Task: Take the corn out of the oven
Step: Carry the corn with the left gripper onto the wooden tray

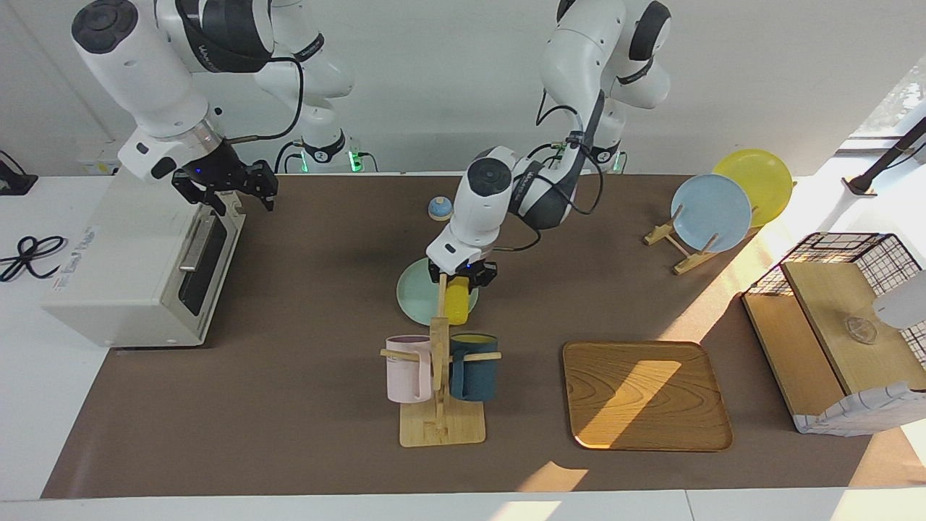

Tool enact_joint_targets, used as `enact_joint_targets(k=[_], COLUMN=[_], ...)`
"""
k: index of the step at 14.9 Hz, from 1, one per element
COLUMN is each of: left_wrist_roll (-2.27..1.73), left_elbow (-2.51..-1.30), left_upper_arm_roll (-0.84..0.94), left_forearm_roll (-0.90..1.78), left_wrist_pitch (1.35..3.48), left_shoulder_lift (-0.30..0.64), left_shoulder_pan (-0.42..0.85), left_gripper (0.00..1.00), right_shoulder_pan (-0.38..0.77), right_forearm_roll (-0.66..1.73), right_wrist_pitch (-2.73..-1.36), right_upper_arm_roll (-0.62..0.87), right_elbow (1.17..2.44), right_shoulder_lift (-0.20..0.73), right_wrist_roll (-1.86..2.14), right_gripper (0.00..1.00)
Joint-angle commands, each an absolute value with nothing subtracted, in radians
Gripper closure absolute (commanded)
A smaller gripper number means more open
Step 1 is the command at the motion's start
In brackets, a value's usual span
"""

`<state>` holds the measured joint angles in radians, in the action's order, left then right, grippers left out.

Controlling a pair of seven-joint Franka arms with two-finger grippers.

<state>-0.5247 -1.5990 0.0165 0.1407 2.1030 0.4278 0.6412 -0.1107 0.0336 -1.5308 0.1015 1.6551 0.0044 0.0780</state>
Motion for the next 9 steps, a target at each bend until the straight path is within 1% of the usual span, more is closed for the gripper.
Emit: enact_joint_targets(k=[1, 3, 5, 7, 9], left_wrist_roll=[-0.436, -0.385, -0.28, -0.226, -0.221], left_elbow=[-1.582, -1.525, -1.503, -1.4, -1.252], left_upper_arm_roll=[0.009, 0.011, 0.012, 0.012, 0.012], left_forearm_roll=[0.108, 0.077, 0.084, 0.084, 0.083], left_wrist_pitch=[1.973, 1.954, 1.962, 1.954, 1.959], left_shoulder_lift=[0.348, 0.371, 0.394, 0.477, 0.613], left_shoulder_pan=[0.514, 0.412, 0.304, 0.249, 0.218], left_gripper=[1.0, 1.0, 1.0, 1.0, 1.0], right_shoulder_pan=[-0.112, -0.11, -0.066, -0.058, -0.055], right_forearm_roll=[0.015, 0.015, 0.014, 0.003, -0.005], right_wrist_pitch=[-1.485, -1.479, -1.471, -1.47, -1.467], right_upper_arm_roll=[0.107, 0.107, 0.092, 0.091, 0.084], right_elbow=[1.574, 1.588, 1.604, 1.62, 1.624], right_shoulder_lift=[0.061, 0.054, 0.043, 0.032, 0.023], right_wrist_roll=[0.078, 0.078, 0.077, 0.077, 0.071], right_gripper=[0.0, 0.0, 0.0, 0.0, 0.0])
